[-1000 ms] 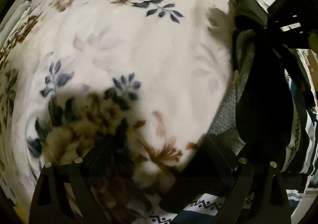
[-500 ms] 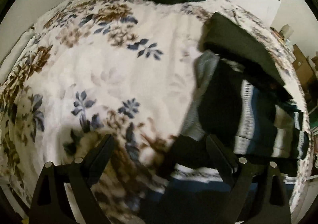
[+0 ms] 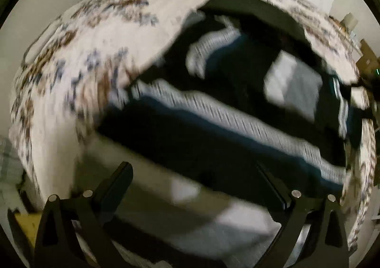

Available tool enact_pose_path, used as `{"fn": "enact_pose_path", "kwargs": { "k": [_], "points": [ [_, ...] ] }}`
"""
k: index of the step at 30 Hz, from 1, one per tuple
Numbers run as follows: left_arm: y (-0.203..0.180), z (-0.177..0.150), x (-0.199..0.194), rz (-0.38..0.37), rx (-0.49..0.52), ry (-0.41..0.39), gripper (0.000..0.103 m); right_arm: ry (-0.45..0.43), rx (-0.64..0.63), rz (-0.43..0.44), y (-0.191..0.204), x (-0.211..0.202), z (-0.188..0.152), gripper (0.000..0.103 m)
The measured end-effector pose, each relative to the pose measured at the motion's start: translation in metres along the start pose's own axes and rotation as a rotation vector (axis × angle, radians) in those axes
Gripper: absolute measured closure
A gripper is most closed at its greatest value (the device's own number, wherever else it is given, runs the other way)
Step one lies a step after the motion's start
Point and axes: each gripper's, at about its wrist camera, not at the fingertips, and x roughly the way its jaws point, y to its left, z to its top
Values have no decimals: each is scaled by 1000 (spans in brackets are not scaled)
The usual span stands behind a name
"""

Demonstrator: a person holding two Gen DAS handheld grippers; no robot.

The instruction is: Fold small clothes

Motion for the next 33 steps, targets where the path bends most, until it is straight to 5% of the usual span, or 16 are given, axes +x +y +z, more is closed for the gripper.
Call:
{"fn": "enact_pose_path", "kwargs": {
  "k": [1,8,11,14,16,18,25,27,29,30,31,33],
  "points": [
    [-7,-11,0,9,1,13,1,2,-19,-1,1,1,2,96],
    [-56,-83,-7,-22,28,110,1,-149,-46,-105,9,-45,17,97],
    [-73,-109,-15,-45,65,119,2,-82,1,-119,1,-28,33,97],
    [-89,-134,-19,-55,122,138,2,-25,-30,-157,5,-21,31,89],
    [-99,-153,-21,-74,154,150,2,-3,-39,-140,1,-29,22,55],
    [-111,-169,-16,-98,194,170,2,10,-50,-131,-10,-40,12,39],
    [-161,-205,14,-117,386,204,6,46,30,-49,-61,-57,11,39],
    [-167,-210,27,-91,410,231,41,68,32,-24,-65,-50,12,39],
    [-167,-207,31,-84,401,214,52,96,17,-10,-62,-40,13,38],
    [-165,-204,28,-88,382,196,76,105,8,-6,-59,-36,14,36],
    [-163,-201,23,-74,365,178,90,115,0,5,-56,-32,15,32],
    [-159,-198,17,-78,365,162,98,128,-2,33,-51,-24,18,30]
  ]
}}
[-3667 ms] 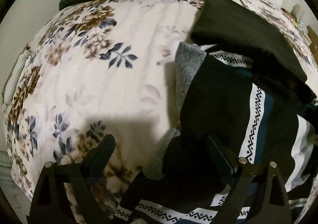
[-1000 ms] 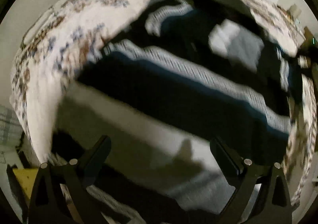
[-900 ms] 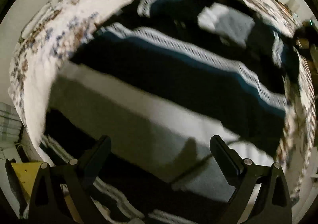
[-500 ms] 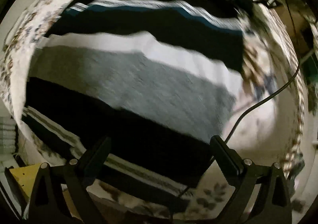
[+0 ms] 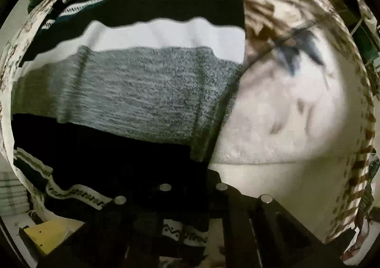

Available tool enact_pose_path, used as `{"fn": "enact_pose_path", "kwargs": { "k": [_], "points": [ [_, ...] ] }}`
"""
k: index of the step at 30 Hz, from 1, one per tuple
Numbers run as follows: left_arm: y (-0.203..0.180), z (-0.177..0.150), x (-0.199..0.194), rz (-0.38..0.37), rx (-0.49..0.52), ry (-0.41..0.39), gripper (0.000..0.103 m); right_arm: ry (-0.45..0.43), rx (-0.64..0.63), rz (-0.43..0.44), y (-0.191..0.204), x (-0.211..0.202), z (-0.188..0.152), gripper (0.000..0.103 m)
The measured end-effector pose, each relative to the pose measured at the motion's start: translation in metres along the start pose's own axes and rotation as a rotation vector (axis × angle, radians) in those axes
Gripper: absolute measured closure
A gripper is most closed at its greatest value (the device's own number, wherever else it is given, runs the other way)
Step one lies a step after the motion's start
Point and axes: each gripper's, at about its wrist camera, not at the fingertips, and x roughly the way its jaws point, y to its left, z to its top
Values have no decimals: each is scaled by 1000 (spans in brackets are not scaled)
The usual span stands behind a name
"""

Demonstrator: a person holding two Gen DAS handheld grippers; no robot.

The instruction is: Fold small clothes

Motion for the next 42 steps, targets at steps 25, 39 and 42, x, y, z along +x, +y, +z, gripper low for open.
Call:
{"fn": "enact_pose_path", "kwargs": {
  "k": [25,39,42],
  "points": [
    [-40,-44,-59,-90,105,-48,100,-58,-60,-176,28,3,2,96],
    [7,-39,-47,-102,-119,-19,43,-6,-79,-80,-4,-29,-37,35],
    [-2,-35,-21,-90,-94,18,43,-27,-35,-1,-12,-27,-21,35]
  ]
}}
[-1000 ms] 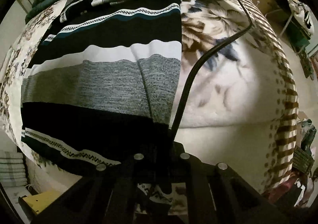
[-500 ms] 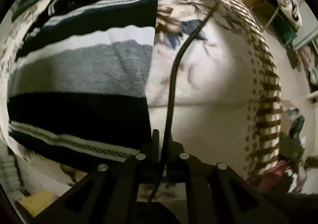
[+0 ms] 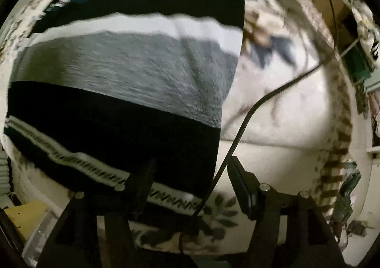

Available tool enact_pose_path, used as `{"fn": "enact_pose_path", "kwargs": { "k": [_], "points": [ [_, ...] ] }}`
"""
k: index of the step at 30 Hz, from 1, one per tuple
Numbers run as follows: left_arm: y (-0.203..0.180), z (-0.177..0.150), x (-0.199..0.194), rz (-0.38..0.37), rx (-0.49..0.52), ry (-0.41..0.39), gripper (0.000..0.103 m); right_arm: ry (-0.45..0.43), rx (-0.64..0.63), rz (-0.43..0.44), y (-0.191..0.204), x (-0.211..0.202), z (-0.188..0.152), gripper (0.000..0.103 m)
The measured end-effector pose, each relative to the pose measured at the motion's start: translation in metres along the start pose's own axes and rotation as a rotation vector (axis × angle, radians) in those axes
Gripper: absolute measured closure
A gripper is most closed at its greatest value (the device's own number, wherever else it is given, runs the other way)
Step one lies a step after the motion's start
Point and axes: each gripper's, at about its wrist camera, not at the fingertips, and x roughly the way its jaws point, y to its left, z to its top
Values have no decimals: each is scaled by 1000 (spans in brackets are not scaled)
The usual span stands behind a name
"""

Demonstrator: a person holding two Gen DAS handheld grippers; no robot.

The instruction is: Fold small clothes

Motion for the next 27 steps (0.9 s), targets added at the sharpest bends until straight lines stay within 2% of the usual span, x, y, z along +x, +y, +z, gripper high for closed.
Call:
{"fn": "enact_pose_path", "kwargs": {
  "k": [2,4,6,8,9,10,14,18,20,24,27],
  "points": [
    [-8,2,22,31,26,36,43,-10,24,42,0,8,10,35],
    [-14,4,27,65,55,12,46,3,45,74,1,20,19,35],
    [-14,7,17,80,55,-37,99,9,45,68,8,32,25,35],
    [-11,9,10,74,52,-50,99,-7,26,43,17,39,25,40],
    [-7,8,5,60,45,-59,99,-10,17,20,22,42,24,72],
    [-3,7,-4,57,46,-76,99,-9,6,0,29,44,22,90],
    [14,5,-45,13,42,-133,99,-39,-5,-53,48,32,19,94],
    [45,9,-90,-46,6,-194,99,-43,-49,-116,85,11,11,95],
    [58,12,-107,-80,-34,-214,99,-41,-67,-139,108,3,6,95],
    [108,30,-137,-174,-127,-256,99,-38,-97,-204,163,-7,-4,95],
    [136,40,-151,-228,-169,-278,99,-40,-117,-243,211,0,-14,95]
  ]
}}
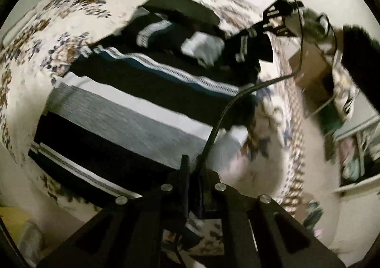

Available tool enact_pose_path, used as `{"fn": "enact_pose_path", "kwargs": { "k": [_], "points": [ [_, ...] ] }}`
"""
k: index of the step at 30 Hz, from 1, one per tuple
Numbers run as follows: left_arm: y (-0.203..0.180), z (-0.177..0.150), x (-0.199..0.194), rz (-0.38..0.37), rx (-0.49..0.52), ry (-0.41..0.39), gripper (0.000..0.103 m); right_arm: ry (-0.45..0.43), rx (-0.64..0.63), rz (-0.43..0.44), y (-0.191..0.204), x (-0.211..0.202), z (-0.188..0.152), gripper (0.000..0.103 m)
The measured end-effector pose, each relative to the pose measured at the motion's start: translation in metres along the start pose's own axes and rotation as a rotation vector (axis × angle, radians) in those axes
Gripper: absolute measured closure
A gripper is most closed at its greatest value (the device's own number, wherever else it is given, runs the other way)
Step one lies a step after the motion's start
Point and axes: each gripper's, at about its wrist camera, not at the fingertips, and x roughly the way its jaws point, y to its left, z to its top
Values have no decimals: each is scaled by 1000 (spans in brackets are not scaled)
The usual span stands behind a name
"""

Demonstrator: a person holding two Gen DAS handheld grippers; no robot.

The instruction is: Fold small clothes

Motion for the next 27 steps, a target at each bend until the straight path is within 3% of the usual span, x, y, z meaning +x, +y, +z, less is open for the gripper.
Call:
{"fn": "enact_pose_path", "kwargs": {
  "k": [3,7,8,9,11,12,16,18,20,22,24,27],
  "points": [
    [40,16,-13,-4,-17,-20,99,11,-32,-43,56,9,-6,95],
    [84,21,3,-106,-27,68,92,-21,-72,-188,104,29,-6,95],
    [88,18,8,-114,-25,82,86,-39,-50,-220,103,35,-2,95],
    [92,17,11,-122,-25,92,71,-49,-37,-237,100,38,1,95],
    [101,5,22,-163,-41,106,49,-78,2,-307,84,46,5,95],
    [103,-1,27,-179,-50,110,44,-80,17,-320,74,48,7,95],
    [90,-17,43,-189,-32,146,44,-105,62,-392,21,45,7,95],
    [77,-21,44,-174,2,144,44,-62,108,-401,-18,41,8,93],
    [56,-28,42,-167,53,135,44,-41,160,-376,-57,29,0,83],
    [34,-36,42,-146,98,133,44,-29,136,-345,-76,18,-13,60],
    [3,-49,51,-138,133,158,44,6,79,-297,-92,9,-35,48],
    [-35,-64,71,-125,198,188,43,72,34,-237,-116,-1,-68,48]
  ]
}}
